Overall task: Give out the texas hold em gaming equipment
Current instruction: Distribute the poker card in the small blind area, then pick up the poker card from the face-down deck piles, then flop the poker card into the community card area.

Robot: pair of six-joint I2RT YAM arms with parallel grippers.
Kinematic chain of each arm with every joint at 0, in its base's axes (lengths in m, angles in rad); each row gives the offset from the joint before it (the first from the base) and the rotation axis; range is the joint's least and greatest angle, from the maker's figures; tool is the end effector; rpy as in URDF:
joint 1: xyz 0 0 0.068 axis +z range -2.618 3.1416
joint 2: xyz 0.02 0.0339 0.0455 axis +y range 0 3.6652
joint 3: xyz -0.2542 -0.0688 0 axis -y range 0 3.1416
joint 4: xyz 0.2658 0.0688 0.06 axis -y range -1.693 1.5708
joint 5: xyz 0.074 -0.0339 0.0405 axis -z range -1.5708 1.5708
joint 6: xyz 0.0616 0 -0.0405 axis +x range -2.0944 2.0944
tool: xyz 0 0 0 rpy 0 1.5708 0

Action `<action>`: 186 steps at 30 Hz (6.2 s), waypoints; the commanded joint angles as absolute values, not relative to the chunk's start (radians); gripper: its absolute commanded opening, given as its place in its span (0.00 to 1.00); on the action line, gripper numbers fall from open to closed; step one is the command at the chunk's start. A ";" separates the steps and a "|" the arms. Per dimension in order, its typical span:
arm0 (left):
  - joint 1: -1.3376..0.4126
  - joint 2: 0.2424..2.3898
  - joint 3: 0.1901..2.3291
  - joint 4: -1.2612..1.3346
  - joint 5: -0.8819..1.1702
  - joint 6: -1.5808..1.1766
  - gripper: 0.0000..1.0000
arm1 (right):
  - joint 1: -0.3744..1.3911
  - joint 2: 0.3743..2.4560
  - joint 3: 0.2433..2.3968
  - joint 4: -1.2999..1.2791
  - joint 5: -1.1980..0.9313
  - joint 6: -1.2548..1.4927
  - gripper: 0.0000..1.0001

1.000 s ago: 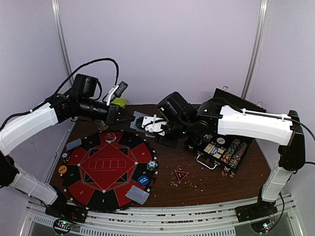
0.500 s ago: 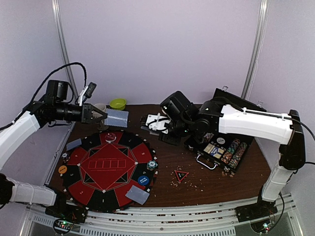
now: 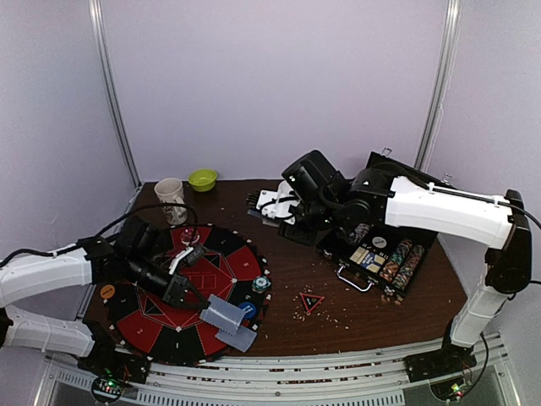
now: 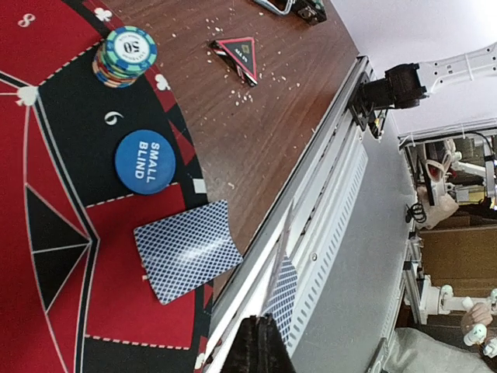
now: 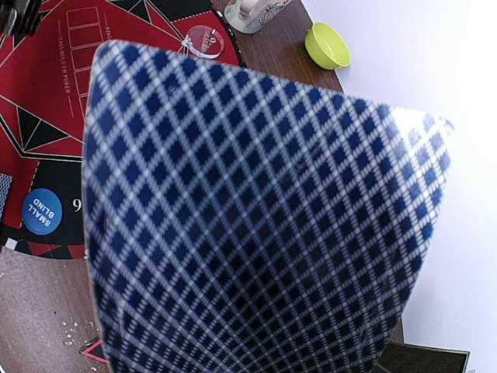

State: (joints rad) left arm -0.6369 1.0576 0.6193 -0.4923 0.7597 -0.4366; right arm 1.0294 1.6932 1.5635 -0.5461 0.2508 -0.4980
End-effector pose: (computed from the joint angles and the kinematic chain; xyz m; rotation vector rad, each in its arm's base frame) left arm 0.1615 -0.1722 0.1813 0.6141 2.6022 -1.3587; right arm 0.2330 0.3578 0.3073 -1.4369 1.6946 0.0097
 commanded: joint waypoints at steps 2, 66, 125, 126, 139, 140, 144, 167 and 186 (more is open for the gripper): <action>-0.696 1.180 0.582 -0.206 0.771 -0.498 0.00 | 1.025 1.674 1.575 -0.558 0.267 -0.486 0.47; -0.603 1.235 1.041 -0.209 0.599 -0.408 0.98 | 1.041 1.669 1.582 -0.575 0.213 -0.505 0.47; -0.609 1.516 1.209 -0.145 0.974 -0.475 0.13 | 1.067 1.702 1.583 -0.574 0.215 -0.512 0.47; -0.610 1.514 1.211 -0.155 0.975 -0.471 0.10 | 1.067 1.700 1.583 -0.574 0.216 -0.512 0.46; -0.534 1.393 1.198 -0.197 0.942 -0.440 0.00 | 1.045 1.672 1.548 -0.556 0.237 -0.503 0.46; -0.518 1.378 1.195 -0.206 0.941 -0.435 0.00 | 1.041 1.667 1.544 -0.555 0.234 -0.503 0.46; -0.448 1.318 1.180 -0.259 0.930 -0.398 0.00 | 1.028 1.655 1.531 -0.548 0.232 -0.501 0.46; -0.435 0.985 0.795 -0.598 -0.368 0.677 0.00 | 1.018 1.621 1.504 -0.524 0.201 -0.495 0.46; -0.416 1.177 0.540 -0.219 -0.252 1.181 0.00 | 1.018 1.598 1.500 -0.503 0.186 -0.485 0.46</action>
State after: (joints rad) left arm -0.4255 1.1542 0.5804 -0.2989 -0.3134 1.0729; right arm 1.0210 1.6360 1.5070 -0.5255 0.1944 -0.4976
